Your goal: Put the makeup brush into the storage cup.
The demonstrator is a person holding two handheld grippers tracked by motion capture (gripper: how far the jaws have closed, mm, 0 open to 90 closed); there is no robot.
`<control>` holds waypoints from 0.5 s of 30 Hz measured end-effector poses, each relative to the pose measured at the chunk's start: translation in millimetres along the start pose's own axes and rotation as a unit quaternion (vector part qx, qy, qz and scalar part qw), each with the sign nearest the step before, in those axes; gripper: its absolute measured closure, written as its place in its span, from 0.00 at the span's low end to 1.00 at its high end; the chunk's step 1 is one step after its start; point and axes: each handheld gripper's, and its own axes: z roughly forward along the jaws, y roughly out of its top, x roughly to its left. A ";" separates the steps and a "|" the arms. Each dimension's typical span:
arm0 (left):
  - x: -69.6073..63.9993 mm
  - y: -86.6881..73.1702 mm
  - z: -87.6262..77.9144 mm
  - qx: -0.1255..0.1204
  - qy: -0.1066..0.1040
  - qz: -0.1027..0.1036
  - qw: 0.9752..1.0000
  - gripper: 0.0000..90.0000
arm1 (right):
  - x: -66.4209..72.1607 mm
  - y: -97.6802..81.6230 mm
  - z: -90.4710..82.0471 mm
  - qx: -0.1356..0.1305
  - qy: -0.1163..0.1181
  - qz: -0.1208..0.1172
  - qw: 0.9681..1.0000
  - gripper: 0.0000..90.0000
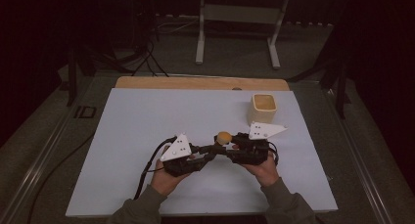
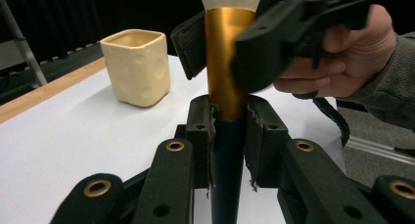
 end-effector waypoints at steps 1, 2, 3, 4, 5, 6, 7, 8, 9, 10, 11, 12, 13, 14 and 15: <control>-0.9 -0.2 0.7 0.000 0.001 0.002 1.000 0.83 | -0.1 -0.1 0.0 -0.002 0.001 -0.001 1.000 0.75; -1.0 -0.4 1.3 0.000 0.002 0.003 1.000 0.83 | -0.2 0.0 0.0 -0.001 0.004 0.000 1.000 0.78; -1.3 -0.6 1.6 0.000 0.001 0.005 1.000 0.83 | 0.3 0.0 0.1 -0.001 0.006 -0.003 1.000 0.80; -1.8 -0.6 1.9 0.001 0.004 0.008 1.000 0.83 | 1.1 0.1 0.2 0.000 0.007 -0.003 1.000 0.80; -1.9 -0.7 2.0 0.000 0.002 0.006 1.000 0.82 | 1.6 0.3 0.3 0.001 0.007 -0.004 1.000 0.81; -1.6 -0.7 2.0 0.000 0.001 0.005 1.000 0.82 | 2.4 0.5 0.2 0.002 0.006 -0.007 1.000 0.81; -1.6 -0.7 2.0 0.000 0.001 0.005 1.000 0.81 | 2.8 0.6 0.2 0.002 0.005 -0.009 1.000 0.81; -0.8 -0.9 2.2 -0.001 -0.004 0.000 1.000 0.79 | 3.2 1.0 0.2 0.004 0.005 -0.013 1.000 0.81; -0.5 -1.0 2.5 -0.002 -0.004 -0.003 1.000 0.74 | 3.6 1.2 0.0 0.005 0.003 -0.014 1.000 0.81; -0.3 -0.9 2.7 -0.003 0.000 -0.006 1.000 0.66 | 3.8 1.5 -0.3 0.005 0.003 -0.014 1.000 0.81; -0.1 -0.9 2.5 -0.006 0.001 -0.008 1.000 0.62 | 3.9 1.8 -0.6 0.004 0.004 -0.013 1.000 0.81; 0.2 -0.7 2.1 -0.009 0.000 -0.010 1.000 0.58 | 4.1 2.0 -0.8 0.004 0.002 -0.016 1.000 0.81; 0.3 -0.4 1.8 -0.010 0.004 -0.011 1.000 0.54 | 4.2 2.3 -1.2 0.005 -0.001 -0.017 1.000 0.81; 0.5 -0.2 1.2 -0.010 0.008 -0.014 1.000 0.50 | 4.0 2.5 -1.4 0.005 0.000 -0.018 1.000 0.81; 1.4 -0.1 0.8 -0.011 0.008 -0.016 1.000 0.47 | 4.0 2.7 -1.7 0.006 -0.002 -0.018 1.000 0.81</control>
